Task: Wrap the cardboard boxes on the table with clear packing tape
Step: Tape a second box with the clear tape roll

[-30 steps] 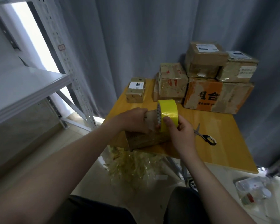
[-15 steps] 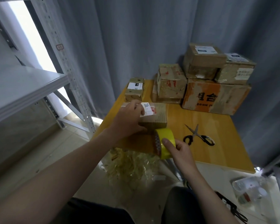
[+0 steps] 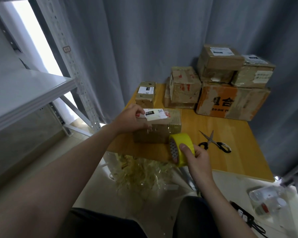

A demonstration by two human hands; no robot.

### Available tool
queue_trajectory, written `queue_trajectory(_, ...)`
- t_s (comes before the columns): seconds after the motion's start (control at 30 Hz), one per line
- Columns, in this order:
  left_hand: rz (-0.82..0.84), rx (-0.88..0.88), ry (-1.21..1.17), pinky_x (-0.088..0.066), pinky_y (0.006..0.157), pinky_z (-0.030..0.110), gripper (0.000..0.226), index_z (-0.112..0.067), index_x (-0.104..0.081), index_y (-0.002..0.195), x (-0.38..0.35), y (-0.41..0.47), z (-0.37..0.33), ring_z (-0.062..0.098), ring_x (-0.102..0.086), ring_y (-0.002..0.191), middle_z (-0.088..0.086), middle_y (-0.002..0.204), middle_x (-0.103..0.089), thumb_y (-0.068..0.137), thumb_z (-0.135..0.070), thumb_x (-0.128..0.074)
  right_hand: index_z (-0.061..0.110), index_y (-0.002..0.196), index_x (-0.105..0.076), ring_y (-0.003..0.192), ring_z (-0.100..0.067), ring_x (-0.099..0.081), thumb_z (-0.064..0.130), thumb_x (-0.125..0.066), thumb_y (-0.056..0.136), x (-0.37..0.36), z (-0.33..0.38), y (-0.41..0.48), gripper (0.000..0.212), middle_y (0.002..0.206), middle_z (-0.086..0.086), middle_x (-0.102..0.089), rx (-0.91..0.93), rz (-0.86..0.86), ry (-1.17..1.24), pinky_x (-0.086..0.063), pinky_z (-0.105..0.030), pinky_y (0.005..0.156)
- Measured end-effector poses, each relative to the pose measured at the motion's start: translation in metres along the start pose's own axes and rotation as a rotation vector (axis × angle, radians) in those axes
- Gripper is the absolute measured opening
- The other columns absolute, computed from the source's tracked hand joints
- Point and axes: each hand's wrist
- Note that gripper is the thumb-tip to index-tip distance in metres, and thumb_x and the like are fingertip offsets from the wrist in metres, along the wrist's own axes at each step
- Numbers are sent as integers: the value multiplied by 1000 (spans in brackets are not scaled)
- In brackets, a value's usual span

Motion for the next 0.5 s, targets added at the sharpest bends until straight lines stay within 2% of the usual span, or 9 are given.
queue_trajectory(0.13,106,-41,-28,-47,86,30,45,-28,-68,122,12,4,-18,17,-54,118,-6,126,-58,91,-60,-68,14,70,-61,50,-2,-56,28,-61,100,7,24,2,33,54,8,-61,79,-130,78,-46,-15,51)
queue_trajectory(0.23,359,169,-114,-50,83,33,55,-24,-71,122,13,4,-30,20,-62,109,-3,116,-65,97,-67,-49,18,71,-62,56,-6,-57,34,-61,100,14,45,16,34,58,8,-61,112,-129,106,-47,-20,58)
queue_trajectory(0.27,383,209,-90,-51,80,33,58,-21,-73,117,8,4,-31,22,-64,104,-2,110,-67,97,-69,-47,19,73,-64,59,-9,-59,37,-63,100,14,51,21,33,61,5,-63,117,-97,94,-49,-25,60)
queue_trajectory(0.3,357,212,-66,-51,77,33,60,-17,-74,112,2,4,-30,23,-66,100,0,104,-68,97,-69,-47,17,78,-68,63,-18,-62,41,-65,98,13,51,26,31,67,-3,-67,137,-53,72,-50,-34,62)
queue_trajectory(0.37,233,160,-4,-50,77,32,56,-14,-74,112,-8,6,-31,23,-67,101,2,104,-71,98,-64,-52,8,93,-70,72,-38,-64,52,-66,94,10,50,32,44,83,-20,-69,184,17,18,-51,-44,64)
queue_trajectory(0.4,169,119,21,-50,79,31,50,-16,-73,117,-10,6,-35,21,-66,106,1,110,-71,98,-59,-56,7,95,-70,73,-37,-65,54,-65,95,9,48,34,47,83,-20,-70,194,28,-1,-51,-42,63)
queue_trajectory(0.43,129,74,34,-48,83,30,45,-18,-70,124,-8,6,-40,19,-64,112,0,118,-70,98,-54,-61,9,93,-71,71,-29,-67,52,-63,97,8,47,36,44,80,-13,-72,200,25,-13,-51,-37,64)
queue_trajectory(0.5,177,-20,38,-45,93,28,48,-23,-60,139,-2,5,-55,16,-57,126,-4,137,-62,96,-43,-68,16,85,-72,68,-16,-68,47,-56,99,7,46,40,37,74,-3,-75,209,21,-19,-52,-28,62)
Point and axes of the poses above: each hand's wrist, its own y-axis towards the middle knuckle, its own x-axis out of the back of the hand, z = x × y
